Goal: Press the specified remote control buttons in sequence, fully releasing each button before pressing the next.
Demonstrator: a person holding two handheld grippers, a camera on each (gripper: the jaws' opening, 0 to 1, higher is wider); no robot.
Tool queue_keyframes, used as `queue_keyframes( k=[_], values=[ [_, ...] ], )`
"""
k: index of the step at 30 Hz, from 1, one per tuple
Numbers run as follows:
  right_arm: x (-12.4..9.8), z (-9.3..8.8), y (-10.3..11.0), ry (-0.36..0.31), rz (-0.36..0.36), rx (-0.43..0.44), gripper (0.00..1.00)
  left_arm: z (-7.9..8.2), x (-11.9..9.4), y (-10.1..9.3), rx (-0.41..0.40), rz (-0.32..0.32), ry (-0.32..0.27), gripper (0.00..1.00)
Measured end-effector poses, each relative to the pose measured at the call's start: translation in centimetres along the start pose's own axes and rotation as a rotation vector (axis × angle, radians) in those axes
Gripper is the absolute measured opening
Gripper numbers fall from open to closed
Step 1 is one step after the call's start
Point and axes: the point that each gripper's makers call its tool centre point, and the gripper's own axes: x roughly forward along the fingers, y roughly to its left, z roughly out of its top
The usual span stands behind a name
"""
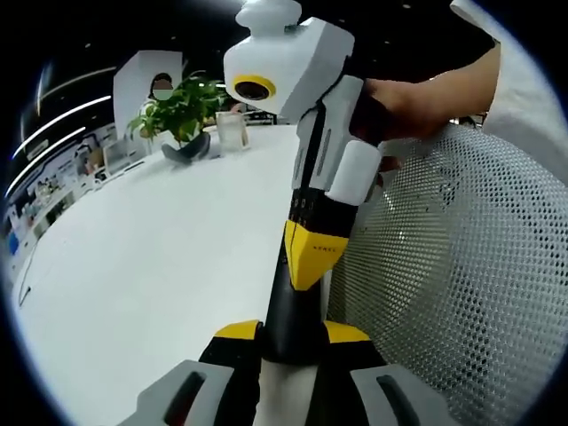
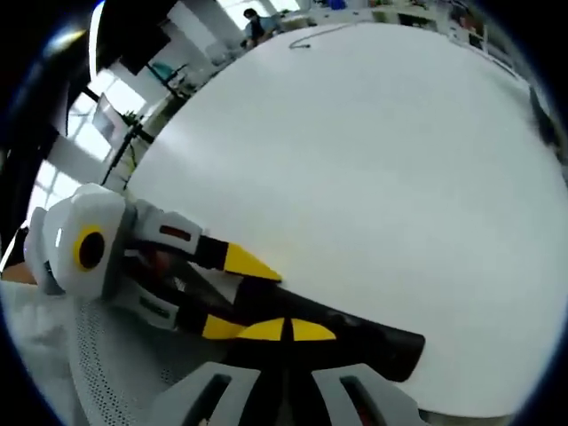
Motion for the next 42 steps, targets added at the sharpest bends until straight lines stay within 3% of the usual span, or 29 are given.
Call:
queue_keyframes(
  k=[4,8,16,22,26,29,42],
  values=[
    [0.08,0.04,-0.16,-0.017,-0.010,-0.006,0.00,-0.03,0.02,0.00,-0.001,0.001,0.006,0.25],
    [0.11,0.00,-0.03,-0.020,-0.032,-0.065,0.00,-0.01,0.03,0.00,-0.004,0.004,0.010,0.25],
    [0.06,0.10,-0.24,-0.016,0.004,-0.018,0.00,-0.02,0.07,0.03,-0.014,0.009,0.010,0.25],
    [0.08,-0.10,-0.04,-0.002,-0.028,-0.114,0.00,0.00,0.15,-0.02,-0.013,0.012,0.027,0.25],
    [0.05,-0.21,-0.03,-0.008,-0.046,-0.132,0.00,-0.01,0.14,-0.08,-0.008,0.017,0.033,0.25],
    [0.08,-0.24,-0.08,0.004,-0.091,-0.257,0.00,-0.03,0.15,-0.15,-0.013,0.027,0.043,0.25],
    [0.10,-0.11,-0.21,0.007,-0.094,-0.159,0.00,0.03,0.13,-0.13,-0.015,0.024,0.047,0.25]
  ],
)
